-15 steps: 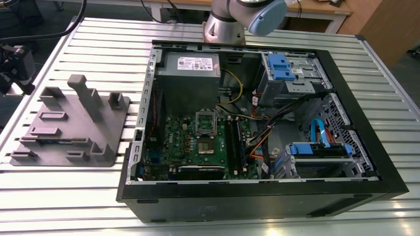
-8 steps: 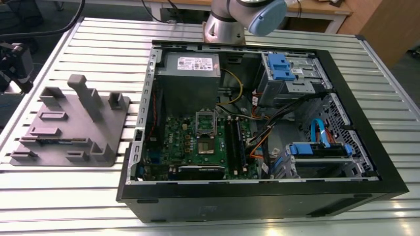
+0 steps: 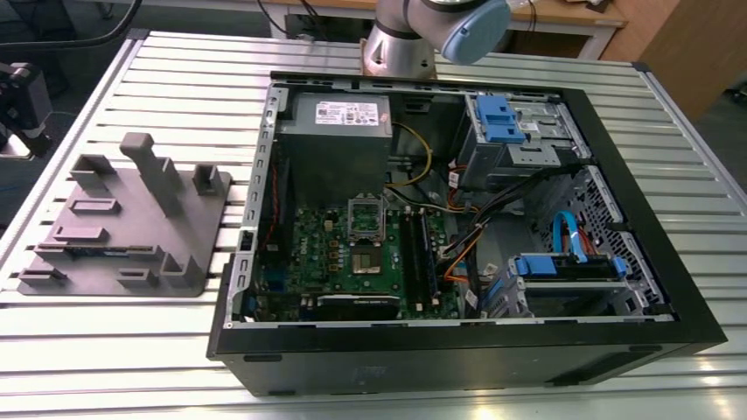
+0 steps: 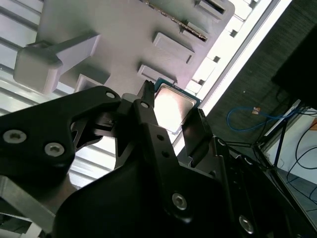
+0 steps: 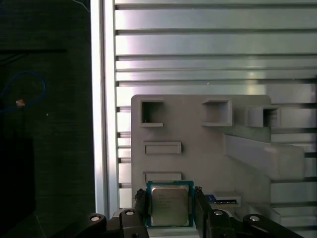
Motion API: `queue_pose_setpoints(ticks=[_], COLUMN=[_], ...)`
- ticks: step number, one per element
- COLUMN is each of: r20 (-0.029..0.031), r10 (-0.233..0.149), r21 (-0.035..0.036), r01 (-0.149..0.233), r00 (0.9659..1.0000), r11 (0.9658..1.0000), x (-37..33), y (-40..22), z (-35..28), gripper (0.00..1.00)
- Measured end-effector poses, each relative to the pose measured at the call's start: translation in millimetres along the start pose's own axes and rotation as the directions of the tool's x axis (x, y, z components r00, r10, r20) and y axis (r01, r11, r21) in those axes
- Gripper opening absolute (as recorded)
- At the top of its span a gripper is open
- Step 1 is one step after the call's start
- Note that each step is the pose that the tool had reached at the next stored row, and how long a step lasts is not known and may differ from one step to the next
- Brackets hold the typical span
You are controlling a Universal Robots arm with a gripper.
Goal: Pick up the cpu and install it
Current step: 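Pick up the cpu and move it towards the insertion slot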
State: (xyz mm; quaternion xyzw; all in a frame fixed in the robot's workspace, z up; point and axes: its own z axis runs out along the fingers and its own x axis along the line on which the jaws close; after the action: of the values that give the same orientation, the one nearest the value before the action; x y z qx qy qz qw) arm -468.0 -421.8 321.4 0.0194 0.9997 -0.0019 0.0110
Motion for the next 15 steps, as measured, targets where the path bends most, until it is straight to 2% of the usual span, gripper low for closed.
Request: queue_pose_setpoints(ticks=[5, 15], r20=[0.0003, 0.0004], r10=[0.000, 0.000], r21=[0.0006, 0.0117], r01=[0.000, 0.000], r00=[1.0000, 1.0000], r11=[1.0000, 0.9999], x=[-0.1, -0.1], y=[0.0, 0.6], z=[-3.5, -4.1], gripper=[0.47, 0.47])
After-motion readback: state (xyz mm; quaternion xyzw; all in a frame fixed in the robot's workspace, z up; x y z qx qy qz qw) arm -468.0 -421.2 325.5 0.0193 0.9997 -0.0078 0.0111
